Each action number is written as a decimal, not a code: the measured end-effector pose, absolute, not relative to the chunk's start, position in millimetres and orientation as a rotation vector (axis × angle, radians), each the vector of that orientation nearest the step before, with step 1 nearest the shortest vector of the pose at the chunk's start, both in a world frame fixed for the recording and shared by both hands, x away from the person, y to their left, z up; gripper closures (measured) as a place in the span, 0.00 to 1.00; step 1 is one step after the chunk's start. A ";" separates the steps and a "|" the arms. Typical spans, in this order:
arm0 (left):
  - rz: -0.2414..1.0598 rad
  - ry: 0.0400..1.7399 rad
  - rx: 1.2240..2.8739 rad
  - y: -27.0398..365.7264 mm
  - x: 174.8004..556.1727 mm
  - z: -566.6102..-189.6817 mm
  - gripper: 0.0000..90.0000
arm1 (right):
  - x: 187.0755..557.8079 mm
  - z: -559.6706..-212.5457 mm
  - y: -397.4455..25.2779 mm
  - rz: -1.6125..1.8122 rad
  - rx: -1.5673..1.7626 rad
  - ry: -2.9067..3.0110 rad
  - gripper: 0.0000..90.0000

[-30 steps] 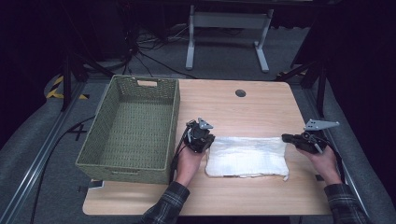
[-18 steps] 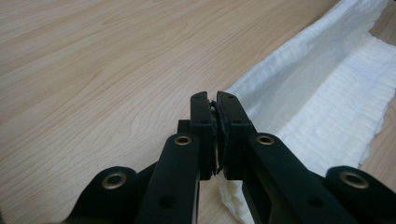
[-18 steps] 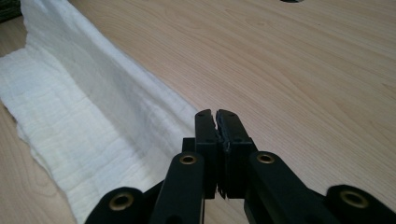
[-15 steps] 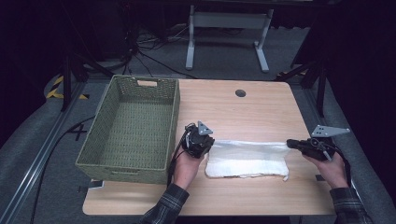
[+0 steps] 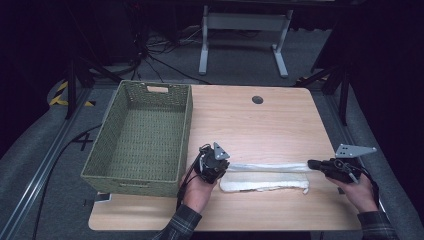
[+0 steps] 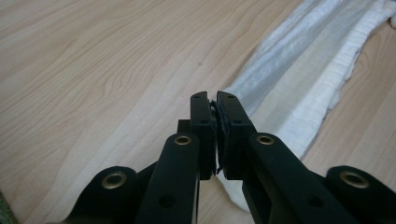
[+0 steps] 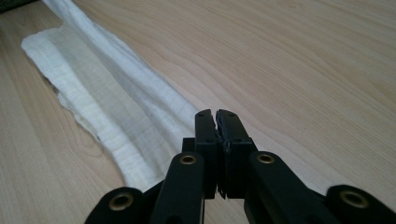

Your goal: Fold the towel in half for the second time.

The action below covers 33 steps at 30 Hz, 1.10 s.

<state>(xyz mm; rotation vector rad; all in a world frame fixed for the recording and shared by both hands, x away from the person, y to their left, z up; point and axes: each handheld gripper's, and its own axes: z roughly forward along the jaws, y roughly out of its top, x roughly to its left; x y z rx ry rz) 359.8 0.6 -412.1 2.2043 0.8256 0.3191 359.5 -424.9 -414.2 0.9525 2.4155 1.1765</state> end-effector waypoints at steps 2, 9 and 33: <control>0.321 0.813 2.215 0.5 356.3 -413.0 0.96 | 358.0 -414.6 -425.2 1.169 0.951 2.424 0.98; 0.300 0.812 2.240 1.2 347.6 -419.2 0.96 | 349.7 -421.3 -423.5 1.159 0.948 2.465 0.98; 0.089 0.762 2.381 -6.4 352.6 -450.3 0.99 | 338.8 -443.7 -407.8 1.051 0.936 2.605 1.00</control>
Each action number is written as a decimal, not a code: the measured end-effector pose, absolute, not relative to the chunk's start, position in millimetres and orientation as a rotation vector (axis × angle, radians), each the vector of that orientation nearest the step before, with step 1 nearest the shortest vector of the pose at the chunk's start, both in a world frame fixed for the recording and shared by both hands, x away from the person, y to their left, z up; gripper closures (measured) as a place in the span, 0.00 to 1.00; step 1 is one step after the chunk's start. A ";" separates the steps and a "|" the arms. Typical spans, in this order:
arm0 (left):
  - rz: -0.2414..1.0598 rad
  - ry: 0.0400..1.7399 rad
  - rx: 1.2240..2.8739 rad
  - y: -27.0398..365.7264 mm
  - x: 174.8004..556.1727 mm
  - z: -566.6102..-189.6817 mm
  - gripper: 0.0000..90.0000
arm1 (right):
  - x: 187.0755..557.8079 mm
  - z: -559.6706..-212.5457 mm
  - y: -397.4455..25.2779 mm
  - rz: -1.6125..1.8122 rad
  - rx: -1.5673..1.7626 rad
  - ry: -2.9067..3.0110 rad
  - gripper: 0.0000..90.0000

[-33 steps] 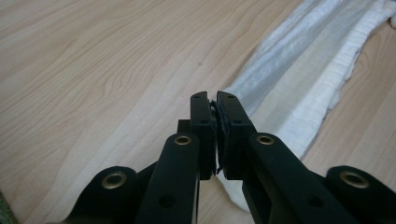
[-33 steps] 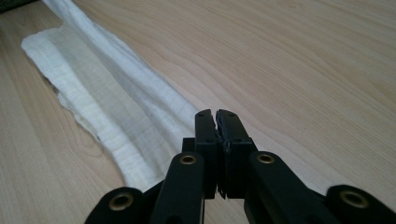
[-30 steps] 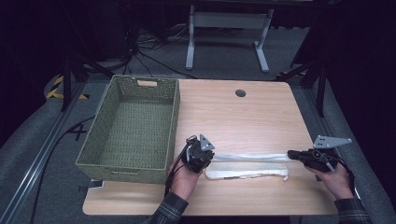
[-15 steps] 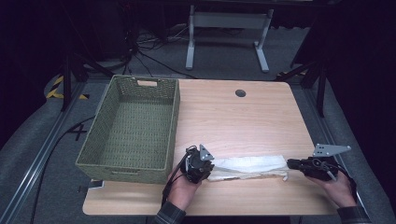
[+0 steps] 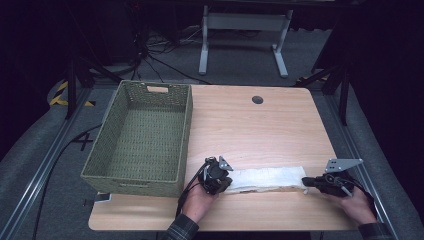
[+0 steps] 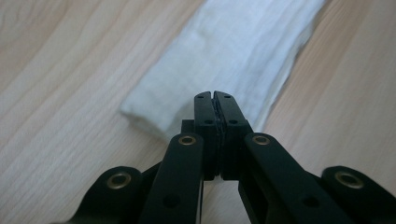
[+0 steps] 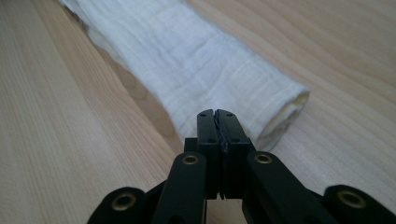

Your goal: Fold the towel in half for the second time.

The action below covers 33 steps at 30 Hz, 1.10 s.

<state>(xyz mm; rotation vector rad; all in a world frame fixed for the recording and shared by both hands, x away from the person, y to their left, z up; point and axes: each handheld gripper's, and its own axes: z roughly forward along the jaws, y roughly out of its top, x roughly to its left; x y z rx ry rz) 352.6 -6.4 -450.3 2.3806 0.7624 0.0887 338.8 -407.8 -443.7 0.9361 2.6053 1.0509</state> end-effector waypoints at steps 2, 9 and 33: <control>0.112 0.754 2.390 -4.7 351.9 -450.5 1.00 | 340.1 -445.6 -406.6 1.026 0.931 2.610 1.00; 0.105 0.745 2.354 -8.1 347.6 -440.6 0.95 | 338.5 -438.8 -406.5 1.068 0.952 2.572 1.00; 0.084 0.659 2.359 -53.2 411.9 -435.8 1.00 | 333.5 -447.2 -352.8 1.089 0.851 2.667 1.00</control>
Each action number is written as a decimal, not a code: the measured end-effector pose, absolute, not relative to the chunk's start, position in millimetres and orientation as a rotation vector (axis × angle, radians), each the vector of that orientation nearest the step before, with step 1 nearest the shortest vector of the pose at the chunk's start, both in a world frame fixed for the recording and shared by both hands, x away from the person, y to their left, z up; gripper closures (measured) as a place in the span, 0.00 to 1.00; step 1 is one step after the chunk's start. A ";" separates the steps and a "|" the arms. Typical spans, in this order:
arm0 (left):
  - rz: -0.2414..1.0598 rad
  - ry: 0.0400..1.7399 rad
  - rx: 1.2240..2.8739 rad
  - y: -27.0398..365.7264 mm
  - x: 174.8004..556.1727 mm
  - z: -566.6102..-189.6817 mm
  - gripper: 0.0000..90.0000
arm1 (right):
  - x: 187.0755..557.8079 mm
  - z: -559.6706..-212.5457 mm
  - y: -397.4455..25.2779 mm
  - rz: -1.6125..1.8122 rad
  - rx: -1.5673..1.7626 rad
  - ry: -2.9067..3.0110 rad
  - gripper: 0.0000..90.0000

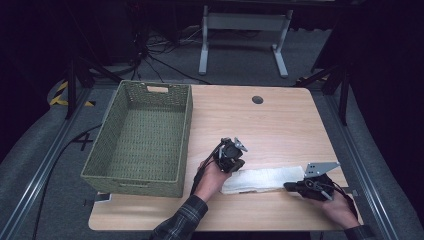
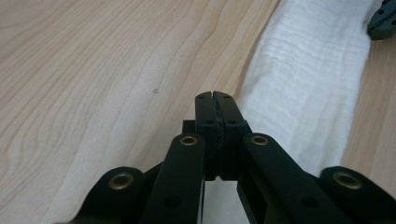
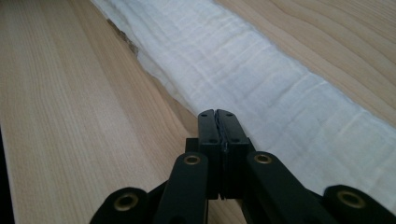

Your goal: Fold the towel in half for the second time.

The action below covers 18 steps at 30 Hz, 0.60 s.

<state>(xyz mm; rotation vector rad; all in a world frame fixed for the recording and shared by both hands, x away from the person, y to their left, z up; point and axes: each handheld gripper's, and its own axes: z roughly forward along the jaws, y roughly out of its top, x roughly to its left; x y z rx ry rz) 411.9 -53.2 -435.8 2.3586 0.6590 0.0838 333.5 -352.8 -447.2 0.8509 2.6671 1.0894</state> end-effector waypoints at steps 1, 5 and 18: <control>0.084 0.653 2.365 -55.5 412.7 -438.1 1.00 | 334.3 -447.6 -352.5 1.089 0.851 2.665 1.00; 0.075 0.637 2.395 -60.1 412.6 -442.9 1.00 | 338.0 -449.1 -350.6 1.071 0.845 2.672 1.00; 0.041 0.599 2.437 -62.5 402.7 -447.5 1.00 | 343.3 -451.3 -350.3 1.038 0.844 2.680 1.00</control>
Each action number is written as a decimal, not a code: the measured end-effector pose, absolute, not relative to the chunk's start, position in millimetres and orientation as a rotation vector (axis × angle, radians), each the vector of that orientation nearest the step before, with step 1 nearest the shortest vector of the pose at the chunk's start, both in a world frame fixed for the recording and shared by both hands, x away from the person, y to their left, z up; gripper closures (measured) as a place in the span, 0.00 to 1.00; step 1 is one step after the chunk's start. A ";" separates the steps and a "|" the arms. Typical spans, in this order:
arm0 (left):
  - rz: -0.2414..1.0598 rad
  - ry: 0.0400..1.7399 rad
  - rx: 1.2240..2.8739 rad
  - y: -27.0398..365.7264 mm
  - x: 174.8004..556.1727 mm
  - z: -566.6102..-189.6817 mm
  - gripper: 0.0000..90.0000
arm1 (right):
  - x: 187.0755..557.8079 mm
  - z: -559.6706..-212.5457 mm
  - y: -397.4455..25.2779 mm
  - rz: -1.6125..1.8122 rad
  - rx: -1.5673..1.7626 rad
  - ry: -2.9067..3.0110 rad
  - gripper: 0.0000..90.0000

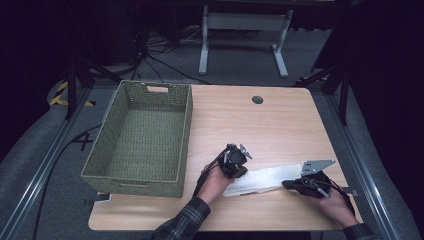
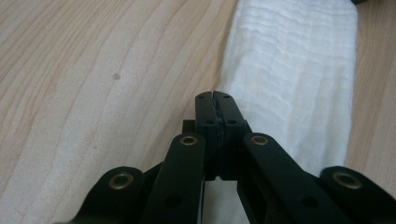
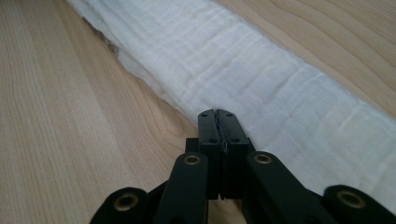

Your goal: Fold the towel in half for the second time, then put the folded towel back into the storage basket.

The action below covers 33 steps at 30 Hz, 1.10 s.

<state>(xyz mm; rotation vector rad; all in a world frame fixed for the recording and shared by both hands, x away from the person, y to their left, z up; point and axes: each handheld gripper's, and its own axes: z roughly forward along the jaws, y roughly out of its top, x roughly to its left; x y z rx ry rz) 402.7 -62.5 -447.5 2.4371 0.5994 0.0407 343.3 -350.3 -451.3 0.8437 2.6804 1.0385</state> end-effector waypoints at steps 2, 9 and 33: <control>0.047 0.596 2.429 -61.7 402.0 -448.0 1.00 | 346.8 -451.7 -351.0 1.036 0.844 2.675 1.00; 0.031 0.593 2.428 -57.6 398.2 -448.9 1.00 | 355.7 -451.4 -351.3 1.027 0.865 2.662 1.00; 0.000 0.555 2.437 -47.2 370.8 -450.3 1.00 | 387.6 -453.6 -334.9 1.041 0.893 2.642 1.00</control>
